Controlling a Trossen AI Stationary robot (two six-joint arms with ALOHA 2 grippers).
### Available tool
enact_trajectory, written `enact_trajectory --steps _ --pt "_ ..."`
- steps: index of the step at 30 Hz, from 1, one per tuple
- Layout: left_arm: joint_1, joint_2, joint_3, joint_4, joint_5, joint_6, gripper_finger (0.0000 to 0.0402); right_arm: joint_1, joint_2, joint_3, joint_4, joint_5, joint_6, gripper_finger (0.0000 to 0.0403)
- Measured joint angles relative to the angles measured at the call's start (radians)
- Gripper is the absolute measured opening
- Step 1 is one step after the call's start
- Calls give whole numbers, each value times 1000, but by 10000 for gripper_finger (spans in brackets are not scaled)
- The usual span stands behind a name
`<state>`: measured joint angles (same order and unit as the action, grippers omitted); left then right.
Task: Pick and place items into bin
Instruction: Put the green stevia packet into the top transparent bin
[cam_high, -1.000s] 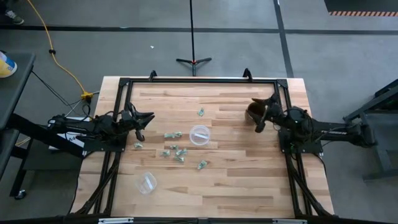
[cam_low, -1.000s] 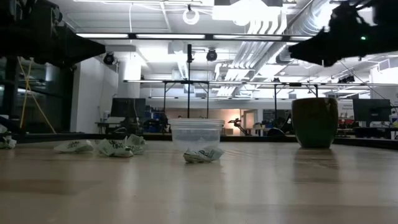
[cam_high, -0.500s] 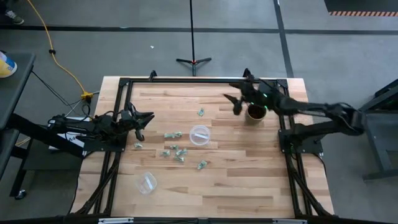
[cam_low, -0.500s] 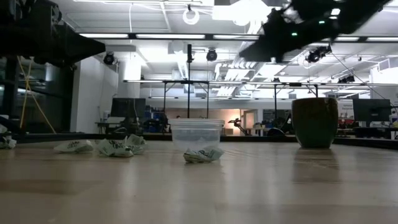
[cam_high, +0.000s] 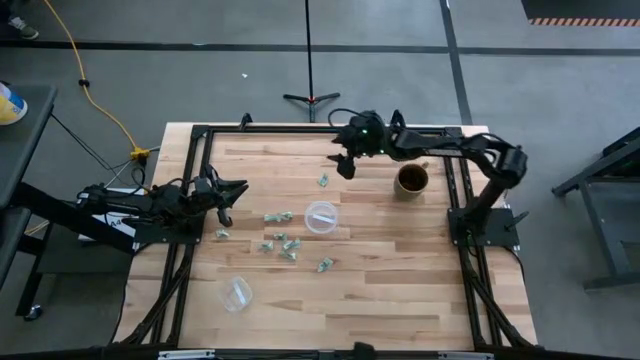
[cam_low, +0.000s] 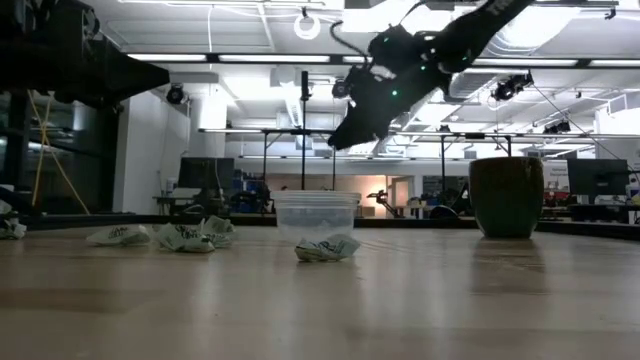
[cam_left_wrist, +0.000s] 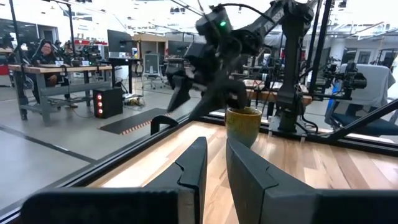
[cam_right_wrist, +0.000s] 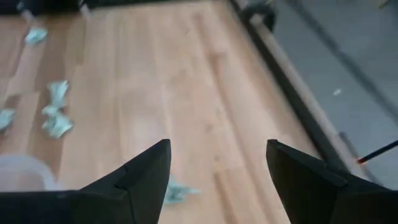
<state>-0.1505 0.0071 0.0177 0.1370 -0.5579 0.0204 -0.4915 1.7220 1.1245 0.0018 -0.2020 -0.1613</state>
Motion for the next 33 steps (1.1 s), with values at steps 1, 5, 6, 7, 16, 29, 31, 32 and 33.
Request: enact_trajectory --steps 1,5,6,7,16,29,31,32,33 --pt "0 0 0 -3 0 0 97 0 18 14 -19 -18 0 256" --pt "0 0 0 -9 0 0 97 12 72 37 -48 -95 -4 255" --pt "0 0 0 -11 0 0 97 16 82 37 -48 -102 -6 254" --pt "0 0 0 -14 0 0 97 22 92 37 -51 -102 -19 253" --pt "0 0 0 -67 0 0 97 68 210 37 -7 -83 -65 252" --pt "0 0 0 -70 0 0 97 66 277 37 26 39 -67 252" --pt "0 0 0 -75 0 0 97 66 277 37 25 33 -77 252" --pt "0 0 0 -78 0 1 97 66 277 37 25 32 -80 252" --pt "0 0 0 -79 0 3 97 67 277 37 25 32 -80 252"
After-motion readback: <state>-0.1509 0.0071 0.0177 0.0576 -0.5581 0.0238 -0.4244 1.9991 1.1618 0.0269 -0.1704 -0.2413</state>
